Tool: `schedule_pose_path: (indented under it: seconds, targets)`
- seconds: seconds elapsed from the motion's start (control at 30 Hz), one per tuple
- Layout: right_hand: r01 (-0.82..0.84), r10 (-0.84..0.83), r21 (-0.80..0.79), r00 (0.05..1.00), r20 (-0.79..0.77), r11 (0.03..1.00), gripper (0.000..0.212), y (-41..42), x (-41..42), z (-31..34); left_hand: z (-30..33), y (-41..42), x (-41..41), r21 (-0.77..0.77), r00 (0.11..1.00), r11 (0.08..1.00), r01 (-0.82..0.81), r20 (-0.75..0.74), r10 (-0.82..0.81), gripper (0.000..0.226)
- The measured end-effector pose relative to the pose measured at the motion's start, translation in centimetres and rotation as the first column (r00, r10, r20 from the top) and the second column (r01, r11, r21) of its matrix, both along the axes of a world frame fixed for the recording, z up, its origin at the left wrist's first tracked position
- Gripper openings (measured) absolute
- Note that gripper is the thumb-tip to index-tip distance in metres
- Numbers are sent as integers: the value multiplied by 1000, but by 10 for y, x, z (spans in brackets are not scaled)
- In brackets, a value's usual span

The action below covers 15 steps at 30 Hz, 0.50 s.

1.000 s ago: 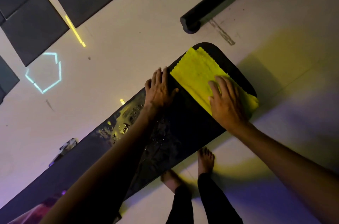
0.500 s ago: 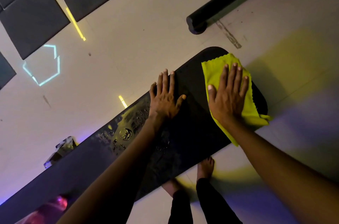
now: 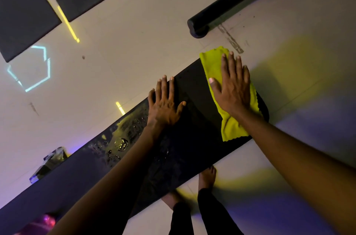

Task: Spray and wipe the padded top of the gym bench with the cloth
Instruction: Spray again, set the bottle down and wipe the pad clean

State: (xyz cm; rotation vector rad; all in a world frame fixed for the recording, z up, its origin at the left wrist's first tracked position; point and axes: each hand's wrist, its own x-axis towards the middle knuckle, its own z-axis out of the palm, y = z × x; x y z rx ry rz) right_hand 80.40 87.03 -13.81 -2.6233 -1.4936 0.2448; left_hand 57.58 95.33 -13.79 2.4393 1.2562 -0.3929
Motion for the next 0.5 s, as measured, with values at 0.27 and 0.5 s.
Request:
schedule_pose_path:
  seconds: [0.27, 0.5]
  targets:
    - [552, -552, 18, 834, 23, 834, 78, -90, -49, -8, -4, -15, 20, 9, 993, 993, -116, -6, 116, 88]
    - [664, -662, 14, 747, -61, 748, 82, -72, -102, 0, -3, -16, 16, 31, 995, 995, -94, -19, 94, 84]
